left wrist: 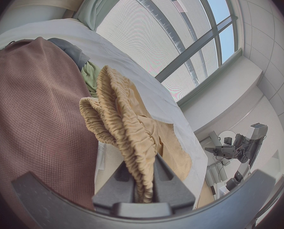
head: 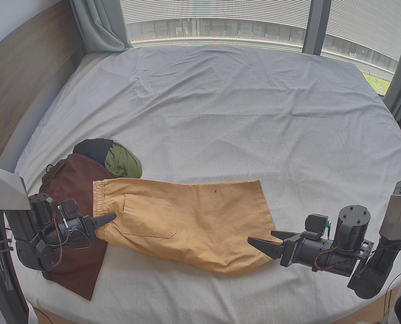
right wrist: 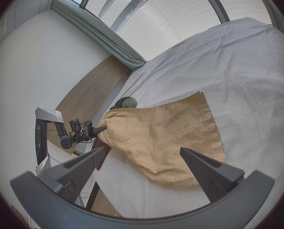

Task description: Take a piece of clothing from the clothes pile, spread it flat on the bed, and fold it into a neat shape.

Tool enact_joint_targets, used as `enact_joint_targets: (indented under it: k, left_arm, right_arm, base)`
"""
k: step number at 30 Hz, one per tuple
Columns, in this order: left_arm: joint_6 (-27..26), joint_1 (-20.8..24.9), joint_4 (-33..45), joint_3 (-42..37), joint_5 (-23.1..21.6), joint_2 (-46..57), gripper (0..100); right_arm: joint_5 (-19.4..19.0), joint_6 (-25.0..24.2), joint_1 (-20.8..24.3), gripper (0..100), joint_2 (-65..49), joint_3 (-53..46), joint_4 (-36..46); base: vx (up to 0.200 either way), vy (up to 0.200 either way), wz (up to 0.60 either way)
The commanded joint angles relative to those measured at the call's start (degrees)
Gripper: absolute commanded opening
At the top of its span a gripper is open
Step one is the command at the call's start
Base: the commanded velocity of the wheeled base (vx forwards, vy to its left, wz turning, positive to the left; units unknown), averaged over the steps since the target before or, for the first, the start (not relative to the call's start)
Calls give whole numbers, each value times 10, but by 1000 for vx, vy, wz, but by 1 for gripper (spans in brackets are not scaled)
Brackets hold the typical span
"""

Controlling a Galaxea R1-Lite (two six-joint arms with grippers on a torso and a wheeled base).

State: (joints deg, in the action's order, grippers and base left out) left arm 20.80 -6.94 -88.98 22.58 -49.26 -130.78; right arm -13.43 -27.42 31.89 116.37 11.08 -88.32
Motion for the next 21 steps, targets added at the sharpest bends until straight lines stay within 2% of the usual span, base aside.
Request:
enact_joint_targets:
  k: [1, 10, 21]
  left_arm:
    - [0, -4, -1, 0, 0, 2, 0]
    - [0, 1, -1, 4, 1, 2, 0]
    - [2, 62, -1, -10, 11, 34, 0]
  right_arm:
    - [0, 0, 0, 100, 1, 0, -1]
    - [0, 0, 0, 100, 0, 0, -1]
    - [0, 0, 0, 100, -1, 1, 0]
  base:
    - [0, 0, 0]
    - [0, 0, 0]
    - [0, 0, 0]
